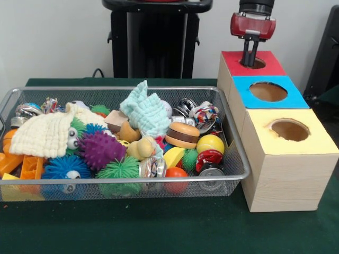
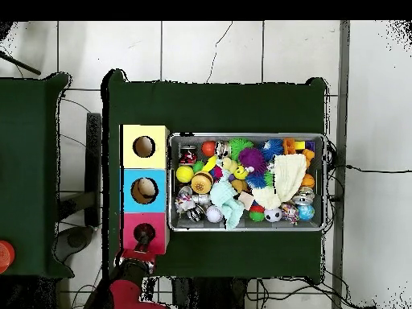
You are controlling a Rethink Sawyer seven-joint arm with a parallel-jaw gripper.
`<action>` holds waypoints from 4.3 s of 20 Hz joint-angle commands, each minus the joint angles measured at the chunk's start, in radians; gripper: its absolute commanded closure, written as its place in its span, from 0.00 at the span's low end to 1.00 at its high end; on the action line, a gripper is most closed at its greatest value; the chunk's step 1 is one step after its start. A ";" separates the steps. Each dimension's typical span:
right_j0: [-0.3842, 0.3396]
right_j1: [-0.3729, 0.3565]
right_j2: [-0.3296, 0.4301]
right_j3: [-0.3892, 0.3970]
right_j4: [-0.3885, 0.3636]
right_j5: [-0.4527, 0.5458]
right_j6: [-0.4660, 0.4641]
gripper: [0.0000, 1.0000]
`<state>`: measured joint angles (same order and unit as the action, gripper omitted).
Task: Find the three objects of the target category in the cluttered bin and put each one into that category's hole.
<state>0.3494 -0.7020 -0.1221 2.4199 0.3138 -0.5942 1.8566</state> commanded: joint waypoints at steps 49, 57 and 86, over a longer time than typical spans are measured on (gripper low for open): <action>-0.446 -0.210 0.187 -0.265 -0.575 0.564 0.035 1.00; -0.470 -0.193 0.197 -0.312 -0.626 0.606 0.055 1.00; -0.458 -0.114 0.159 -0.313 -0.715 0.476 0.124 1.00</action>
<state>-0.0866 -0.8621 0.0341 2.1854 -0.3456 -0.0580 1.9151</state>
